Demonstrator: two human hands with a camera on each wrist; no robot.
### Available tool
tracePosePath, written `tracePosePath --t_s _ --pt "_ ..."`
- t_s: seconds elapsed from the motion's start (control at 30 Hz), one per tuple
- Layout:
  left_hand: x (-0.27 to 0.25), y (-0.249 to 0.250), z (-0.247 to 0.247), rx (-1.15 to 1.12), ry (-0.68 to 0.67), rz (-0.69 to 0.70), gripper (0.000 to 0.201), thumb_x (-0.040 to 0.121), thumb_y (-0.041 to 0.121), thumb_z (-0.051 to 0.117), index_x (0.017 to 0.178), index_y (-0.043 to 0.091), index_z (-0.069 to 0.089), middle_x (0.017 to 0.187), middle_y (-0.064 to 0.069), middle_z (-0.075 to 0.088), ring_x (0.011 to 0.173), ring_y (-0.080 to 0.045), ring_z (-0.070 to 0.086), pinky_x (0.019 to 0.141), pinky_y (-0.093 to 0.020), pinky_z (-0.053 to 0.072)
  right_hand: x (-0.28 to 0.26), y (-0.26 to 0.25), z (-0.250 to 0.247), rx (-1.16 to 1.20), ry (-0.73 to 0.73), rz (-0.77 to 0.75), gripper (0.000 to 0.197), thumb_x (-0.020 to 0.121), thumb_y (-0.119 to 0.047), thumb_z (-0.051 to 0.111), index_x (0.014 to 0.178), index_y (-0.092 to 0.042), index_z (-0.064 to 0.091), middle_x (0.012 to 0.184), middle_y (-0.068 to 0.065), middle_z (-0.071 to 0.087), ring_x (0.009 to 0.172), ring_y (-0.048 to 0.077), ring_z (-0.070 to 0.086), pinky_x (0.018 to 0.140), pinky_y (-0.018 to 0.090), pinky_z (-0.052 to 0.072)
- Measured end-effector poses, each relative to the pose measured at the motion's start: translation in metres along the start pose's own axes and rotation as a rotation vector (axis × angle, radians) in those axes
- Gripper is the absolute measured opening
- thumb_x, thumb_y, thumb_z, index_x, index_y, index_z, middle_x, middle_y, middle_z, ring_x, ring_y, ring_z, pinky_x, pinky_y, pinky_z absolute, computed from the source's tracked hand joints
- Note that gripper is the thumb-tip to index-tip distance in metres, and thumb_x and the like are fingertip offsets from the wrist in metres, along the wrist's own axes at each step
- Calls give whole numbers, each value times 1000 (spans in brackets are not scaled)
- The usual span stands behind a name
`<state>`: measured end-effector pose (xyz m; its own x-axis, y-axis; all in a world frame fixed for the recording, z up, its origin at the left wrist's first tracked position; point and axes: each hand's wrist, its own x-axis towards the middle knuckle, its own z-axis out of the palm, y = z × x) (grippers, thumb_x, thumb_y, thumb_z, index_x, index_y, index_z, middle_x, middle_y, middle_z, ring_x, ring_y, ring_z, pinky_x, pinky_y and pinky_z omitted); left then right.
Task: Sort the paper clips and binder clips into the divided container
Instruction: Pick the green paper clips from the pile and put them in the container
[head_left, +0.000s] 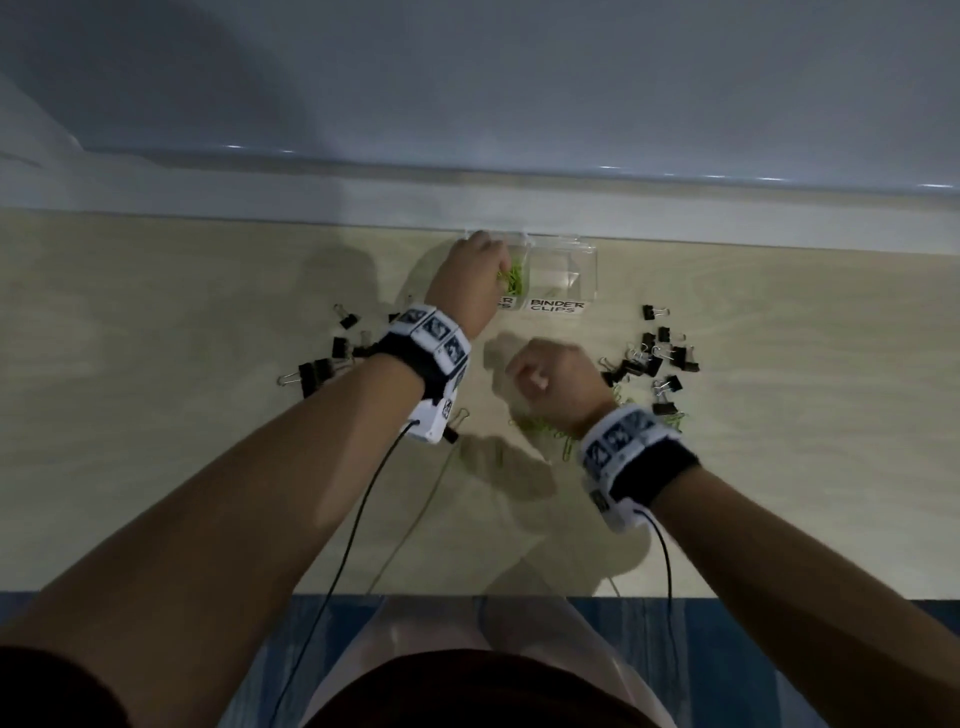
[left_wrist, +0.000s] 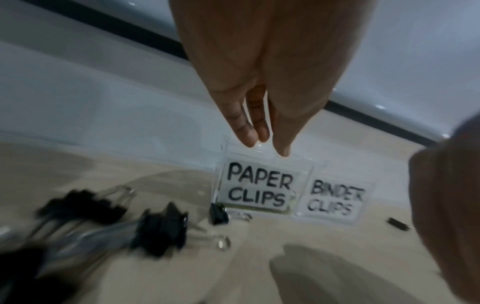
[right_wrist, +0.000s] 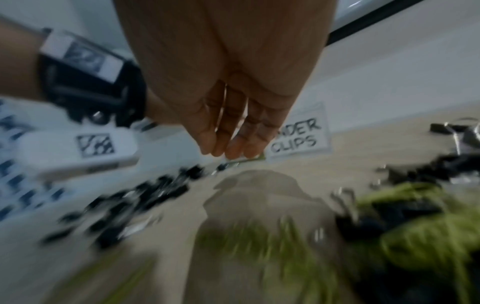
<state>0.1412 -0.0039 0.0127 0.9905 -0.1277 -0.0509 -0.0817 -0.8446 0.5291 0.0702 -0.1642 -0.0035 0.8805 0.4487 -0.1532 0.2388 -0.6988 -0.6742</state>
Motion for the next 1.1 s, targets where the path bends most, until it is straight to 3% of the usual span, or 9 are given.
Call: tracePosePath --t_s 0.13,0.23,0.37,0.5,0.67,0.73,0.83,0.93,1.1 --pt "-71 -11 7 -26 -76 83 9 85 5 58 94 6 61 104 -8 58 97 -22 53 81 -25 37 -45 -14 48 -143 -77 -431 20 78 -12 49 75 -11 68 87 7 66 83 20 55 69 31 48" --pt "-121 -24 19 -36 -194 82 10 88 8 56 95 7 63 101 -6 57 93 -20 54 82 -24 40 -64 -12 85 -312 -123 -515 25 77 -14 47 91 -13 68 102 7 64 98 27 55 77 40 50" --pt "-151 -23 37 -32 -256 81 19 88 7 57 105 5 65 107 -8 59 99 -23 56 87 -25 41 -85 4 83 -350 -75 -454 30 81 -15 52 108 -15 64 118 6 57 109 26 50 88 38 45" --pt "-152 -2 58 -84 -263 123 24 89 7 56 111 6 63 110 -9 58 103 -23 53 92 -29 41 -104 36 55 -350 20 -340 16 88 -16 54 97 -10 66 120 7 61 104 27 57 84 40 50" --pt "-136 41 81 -116 -258 200 29 89 9 55 118 8 60 113 -6 56 107 -20 50 94 -29 42 -124 62 12 -196 287 -144 26 90 -13 46 83 -6 70 92 11 68 77 29 63 67 37 54" --pt "-127 58 90 -98 -286 230 29 89 10 55 118 6 59 114 -7 55 108 -22 49 95 -33 44 -130 72 7 -206 362 -23 12 82 -4 58 84 -4 70 89 12 66 76 32 60 64 39 53" --pt "-116 73 101 -20 -327 212 30 89 20 60 115 5 58 117 -8 51 111 -25 46 95 -38 44 -131 78 12 -166 386 143 10 77 -5 68 87 -5 69 86 12 64 77 33 58 63 38 52" --pt "-112 77 107 49 -338 161 30 86 26 63 109 6 59 118 -8 50 111 -26 45 94 -40 45 -125 72 18 -159 409 183 14 71 -6 75 83 -4 69 80 13 63 73 32 57 61 35 50" --pt "-111 75 101 -20 -300 143 17 88 18 57 97 4 63 105 -8 54 96 -23 53 86 -35 47 -117 68 19 -162 420 207 9 68 -3 75 71 -3 67 71 13 60 65 30 56 53 32 48"
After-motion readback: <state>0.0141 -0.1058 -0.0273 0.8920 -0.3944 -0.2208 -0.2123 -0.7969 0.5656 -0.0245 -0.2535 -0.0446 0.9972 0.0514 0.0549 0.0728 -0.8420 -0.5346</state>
